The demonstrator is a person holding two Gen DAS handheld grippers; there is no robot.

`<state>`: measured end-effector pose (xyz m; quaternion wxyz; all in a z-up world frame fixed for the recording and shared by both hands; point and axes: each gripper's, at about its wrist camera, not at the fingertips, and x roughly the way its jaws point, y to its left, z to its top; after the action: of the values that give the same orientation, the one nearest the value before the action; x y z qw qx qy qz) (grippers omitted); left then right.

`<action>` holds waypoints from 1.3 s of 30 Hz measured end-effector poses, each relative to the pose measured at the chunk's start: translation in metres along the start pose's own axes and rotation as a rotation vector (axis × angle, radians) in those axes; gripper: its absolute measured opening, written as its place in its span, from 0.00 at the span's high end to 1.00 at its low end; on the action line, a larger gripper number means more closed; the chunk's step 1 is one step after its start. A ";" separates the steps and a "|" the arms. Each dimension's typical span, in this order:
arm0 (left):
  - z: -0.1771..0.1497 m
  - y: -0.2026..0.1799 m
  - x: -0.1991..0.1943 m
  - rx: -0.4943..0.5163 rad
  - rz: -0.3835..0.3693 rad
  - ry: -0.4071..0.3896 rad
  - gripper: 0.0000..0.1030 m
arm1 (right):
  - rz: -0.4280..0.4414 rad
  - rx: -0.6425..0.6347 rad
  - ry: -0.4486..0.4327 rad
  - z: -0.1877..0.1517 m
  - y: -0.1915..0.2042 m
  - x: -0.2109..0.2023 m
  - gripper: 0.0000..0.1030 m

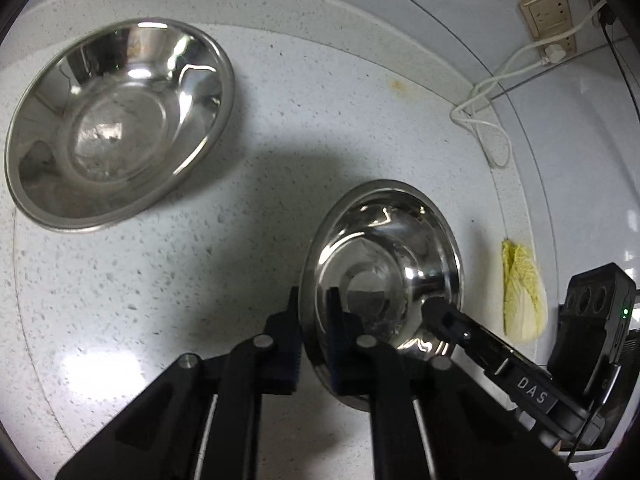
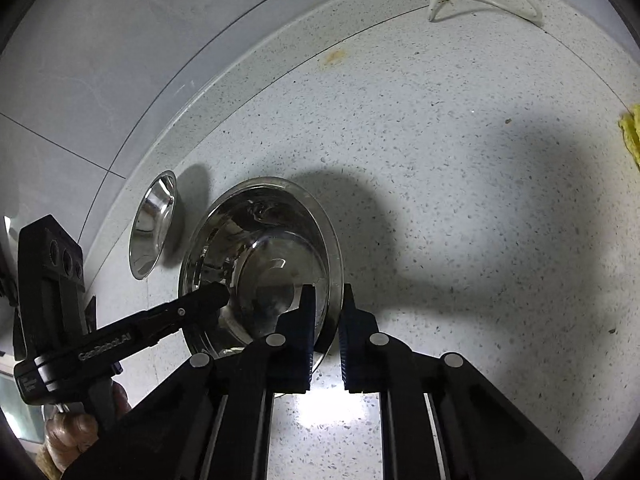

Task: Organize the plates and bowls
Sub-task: 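Carry the medium bowl with both grippers and lower it into the large bowl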

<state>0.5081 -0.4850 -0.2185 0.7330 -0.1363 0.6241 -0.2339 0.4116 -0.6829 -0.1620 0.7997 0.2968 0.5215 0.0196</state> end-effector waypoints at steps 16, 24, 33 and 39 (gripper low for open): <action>-0.048 -0.004 -0.133 0.045 -0.126 -0.107 0.92 | 0.045 -0.097 -0.123 -0.051 0.069 -0.101 0.91; -0.111 0.025 -0.208 0.057 -0.155 -0.155 0.92 | 0.095 -0.183 -0.133 -0.124 0.130 -0.144 0.91; -0.190 0.071 -0.263 0.041 -0.165 -0.153 0.92 | 0.130 -0.251 -0.039 -0.202 0.166 -0.139 0.91; -0.235 0.115 -0.242 -0.033 -0.143 -0.083 0.92 | 0.146 -0.232 0.072 -0.235 0.167 -0.098 0.91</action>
<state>0.2715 -0.2409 -0.1125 0.7373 -0.2022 0.5855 -0.2697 0.2146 -0.4715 -0.0647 0.8059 0.2386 0.5212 0.1483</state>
